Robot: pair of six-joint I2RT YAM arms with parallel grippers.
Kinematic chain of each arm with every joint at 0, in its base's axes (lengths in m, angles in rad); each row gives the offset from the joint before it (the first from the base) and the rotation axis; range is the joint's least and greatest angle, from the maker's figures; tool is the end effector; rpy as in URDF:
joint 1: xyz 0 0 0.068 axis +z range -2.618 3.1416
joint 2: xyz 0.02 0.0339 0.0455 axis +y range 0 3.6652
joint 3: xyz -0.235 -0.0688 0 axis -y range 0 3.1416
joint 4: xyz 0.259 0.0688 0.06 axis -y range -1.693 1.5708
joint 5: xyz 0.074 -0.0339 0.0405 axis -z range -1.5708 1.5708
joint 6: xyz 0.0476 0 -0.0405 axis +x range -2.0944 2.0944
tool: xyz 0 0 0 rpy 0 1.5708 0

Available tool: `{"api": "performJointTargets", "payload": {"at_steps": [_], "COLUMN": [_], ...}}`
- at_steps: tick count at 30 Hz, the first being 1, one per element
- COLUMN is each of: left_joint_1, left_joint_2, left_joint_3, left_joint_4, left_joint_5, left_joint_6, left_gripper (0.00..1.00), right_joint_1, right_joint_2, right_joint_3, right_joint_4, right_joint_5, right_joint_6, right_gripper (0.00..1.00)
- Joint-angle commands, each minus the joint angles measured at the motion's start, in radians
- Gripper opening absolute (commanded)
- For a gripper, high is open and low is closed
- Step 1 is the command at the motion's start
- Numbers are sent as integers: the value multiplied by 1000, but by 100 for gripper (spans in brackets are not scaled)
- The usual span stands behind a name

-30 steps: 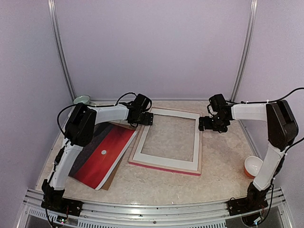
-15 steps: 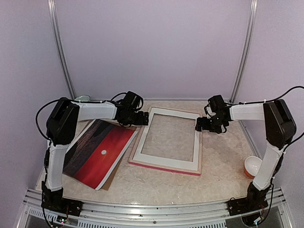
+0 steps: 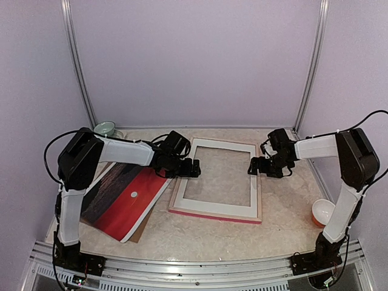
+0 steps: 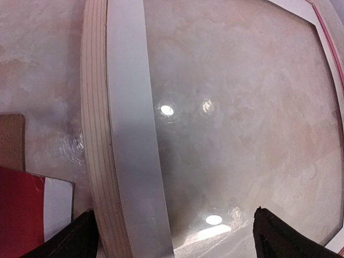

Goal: Put the photo into the frame
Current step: Adjust the frame body at the center of the board.

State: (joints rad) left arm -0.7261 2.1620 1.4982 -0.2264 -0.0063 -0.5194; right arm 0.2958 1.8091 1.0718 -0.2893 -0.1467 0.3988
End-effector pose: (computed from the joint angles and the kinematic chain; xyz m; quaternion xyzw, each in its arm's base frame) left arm 0.3505 -0.3108 0.1018 0.0962 0.9377 -0.1923 0.2728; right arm 0.3521 0.1146 0.1086 0.0298 0.9604 0.1576 0.2280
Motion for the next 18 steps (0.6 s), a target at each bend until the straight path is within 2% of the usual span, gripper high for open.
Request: {"api": "performJointTargets", "payload": {"at_steps": [1, 8, 18], "left_joint_1": [-16, -23, -61], "left_joint_2": [-76, -118, -111], "left_joint_3": [-56, -129, -134], "left_joint_4": [29, 72, 94], "left_joint_5": [10, 37, 65], "left_joint_6": [-35, -67, -97], "left_gripper": [99, 99, 99], "right_joint_1": [-30, -60, -87], "right_joint_2": [-30, 0, 120], "right_joint_3": [-41, -37, 72], "right_joint_4": [44, 75, 123], "right_joint_5": [-72, -145, -277], "right_joint_6": [5, 9, 20], "right_gripper": [98, 99, 98]}}
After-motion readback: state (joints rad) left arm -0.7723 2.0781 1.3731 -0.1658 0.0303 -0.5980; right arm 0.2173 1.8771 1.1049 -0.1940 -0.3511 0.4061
